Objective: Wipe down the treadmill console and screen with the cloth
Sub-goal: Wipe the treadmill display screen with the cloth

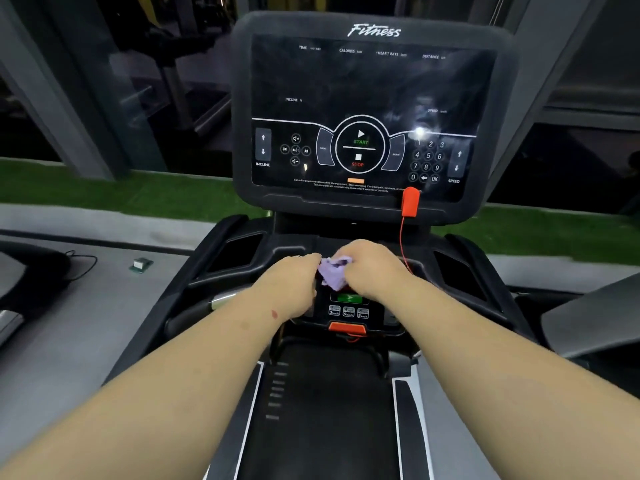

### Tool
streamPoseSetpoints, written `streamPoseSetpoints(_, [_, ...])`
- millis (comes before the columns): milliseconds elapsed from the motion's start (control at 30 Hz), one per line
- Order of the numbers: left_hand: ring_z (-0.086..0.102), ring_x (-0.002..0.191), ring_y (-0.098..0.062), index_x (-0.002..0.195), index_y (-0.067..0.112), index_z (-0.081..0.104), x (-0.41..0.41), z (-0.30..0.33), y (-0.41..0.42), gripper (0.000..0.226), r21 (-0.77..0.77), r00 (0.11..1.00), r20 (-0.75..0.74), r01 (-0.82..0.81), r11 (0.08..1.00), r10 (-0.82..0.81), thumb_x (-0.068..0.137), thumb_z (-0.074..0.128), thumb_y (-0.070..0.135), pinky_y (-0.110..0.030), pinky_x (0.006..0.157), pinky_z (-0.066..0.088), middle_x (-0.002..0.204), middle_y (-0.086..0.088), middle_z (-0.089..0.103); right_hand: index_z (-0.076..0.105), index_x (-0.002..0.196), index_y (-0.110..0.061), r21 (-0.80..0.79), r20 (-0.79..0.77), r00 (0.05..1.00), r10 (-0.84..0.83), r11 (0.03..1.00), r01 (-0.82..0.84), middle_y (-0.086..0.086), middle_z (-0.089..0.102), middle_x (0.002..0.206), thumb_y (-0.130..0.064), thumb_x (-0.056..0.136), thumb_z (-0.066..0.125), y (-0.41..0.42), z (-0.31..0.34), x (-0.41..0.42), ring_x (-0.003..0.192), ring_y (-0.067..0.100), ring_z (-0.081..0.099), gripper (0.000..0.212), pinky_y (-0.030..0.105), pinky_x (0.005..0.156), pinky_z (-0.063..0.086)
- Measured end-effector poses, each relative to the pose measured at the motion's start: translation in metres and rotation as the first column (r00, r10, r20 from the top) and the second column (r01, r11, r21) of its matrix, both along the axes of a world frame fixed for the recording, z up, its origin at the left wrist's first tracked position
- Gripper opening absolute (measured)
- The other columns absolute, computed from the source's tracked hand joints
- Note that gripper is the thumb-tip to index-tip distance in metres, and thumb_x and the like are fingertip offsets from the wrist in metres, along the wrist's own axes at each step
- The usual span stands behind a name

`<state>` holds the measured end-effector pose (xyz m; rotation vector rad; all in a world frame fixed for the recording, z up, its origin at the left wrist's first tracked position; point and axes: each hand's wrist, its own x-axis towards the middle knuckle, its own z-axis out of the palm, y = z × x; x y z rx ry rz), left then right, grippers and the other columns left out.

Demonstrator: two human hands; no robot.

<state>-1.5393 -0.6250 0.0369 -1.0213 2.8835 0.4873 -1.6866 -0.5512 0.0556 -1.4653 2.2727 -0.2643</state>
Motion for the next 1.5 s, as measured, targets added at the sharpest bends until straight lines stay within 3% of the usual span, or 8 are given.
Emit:
streamPoseSetpoints(233, [0.053,0.133,-0.021,0.154,0.02,0.036,0.0,0.0,-0.012,0.075,0.143,0.997,-0.048,-0.051,0.988,0.058,0.089,0.073,0.015,-0.036,0.108,0.045,0.146,0.0,0.055,0.071,0.079,-0.023,-0.142,-0.132,0.986,-0.099,0.987,0.08,0.0,0.068,0.085,-0.012,0.07,0.047,0.058,-0.01,-0.038,0.084,0.035,0.064,0.028,0.039,0.067,0.05])
streamPoseSetpoints(433, [0.065,0.085,-0.019,0.11,0.021,0.056,0.004,-0.002,-0.017,0.028,0.181,0.987,-0.152,-0.028,0.983,0.056,0.091,0.07,0.036,-0.026,0.068,0.048,0.094,0.004,0.068,0.072,0.115,-0.032,-0.266,-0.239,0.947,0.215,0.923,-0.277,-0.003,0.06,0.127,-0.027,0.08,0.045,0.023,-0.025,0.026,0.109,0.028,0.053,0.045,0.039,0.095,0.046])
streamPoseSetpoints(567, [0.056,0.129,-0.019,0.152,0.022,0.041,0.004,-0.002,-0.017,0.073,0.171,0.993,-0.102,-0.036,0.985,0.055,0.087,0.075,0.018,-0.024,0.1,0.043,0.14,0.004,0.06,0.076,0.102,-0.025,-0.22,-0.19,0.977,0.1,0.965,-0.142,0.002,0.066,0.114,-0.009,0.078,0.045,0.062,-0.012,-0.018,0.103,0.03,0.06,0.042,0.037,0.091,0.048])
streamPoseSetpoints(733, [0.055,0.13,-0.021,0.152,0.023,0.041,-0.001,0.007,-0.011,0.07,0.125,1.0,-0.01,-0.025,0.992,0.026,0.09,0.072,0.019,-0.035,0.106,0.046,0.144,0.001,0.058,0.052,0.063,-0.014,-0.087,-0.063,0.972,-0.226,0.972,0.221,0.002,0.058,0.069,-0.006,0.075,0.048,0.046,-0.005,-0.024,0.069,0.03,0.055,0.015,0.034,0.062,0.046])
streamPoseSetpoints(900, [0.058,0.122,-0.024,0.16,0.021,0.02,-0.002,0.012,-0.004,0.081,0.153,1.0,-0.014,0.024,0.988,-0.022,0.093,0.064,0.031,-0.029,0.097,0.045,0.14,-0.003,0.058,0.074,0.099,-0.022,-0.101,-0.174,0.976,0.135,0.983,-0.154,0.002,0.068,0.103,-0.002,0.086,0.052,0.018,0.0,0.012,0.097,0.028,0.065,0.032,0.039,0.087,0.054])
streamPoseSetpoints(1100, [0.069,0.096,-0.007,0.118,0.038,0.065,-0.009,0.04,0.005,0.045,0.504,0.886,-0.442,0.116,0.856,0.14,0.08,0.081,0.018,-0.025,0.09,0.054,0.102,0.01,0.075,0.077,0.107,-0.027,-0.419,0.585,0.811,0.011,0.86,0.291,0.007,0.077,0.085,-0.009,0.086,0.062,0.04,0.02,-0.009,0.079,0.018,0.069,0.031,0.05,0.09,0.057])
streamPoseSetpoints(1367, [0.067,0.113,-0.031,0.12,0.01,0.069,-0.004,0.081,-0.012,0.03,0.838,0.695,-0.488,0.203,0.507,0.528,0.091,0.065,0.003,-0.051,0.103,0.052,0.119,-0.019,0.072,0.075,0.103,-0.013,-0.346,0.852,0.521,0.057,0.807,0.479,0.004,0.078,0.107,-0.023,0.106,0.053,0.041,0.077,-0.024,0.107,0.022,0.068,0.024,0.039,0.099,0.048])
streamPoseSetpoints(1500, [0.072,0.106,-0.024,0.12,0.025,0.068,0.001,0.098,-0.012,0.043,0.799,0.77,-0.484,0.194,0.57,0.416,0.09,0.063,-0.005,-0.042,0.094,0.057,0.111,-0.004,0.076,0.072,0.104,-0.012,-0.306,0.931,0.354,0.088,0.716,0.627,0.006,0.078,0.104,-0.023,0.106,0.052,0.034,0.099,-0.021,0.102,0.021,0.07,0.023,0.048,0.106,0.05])
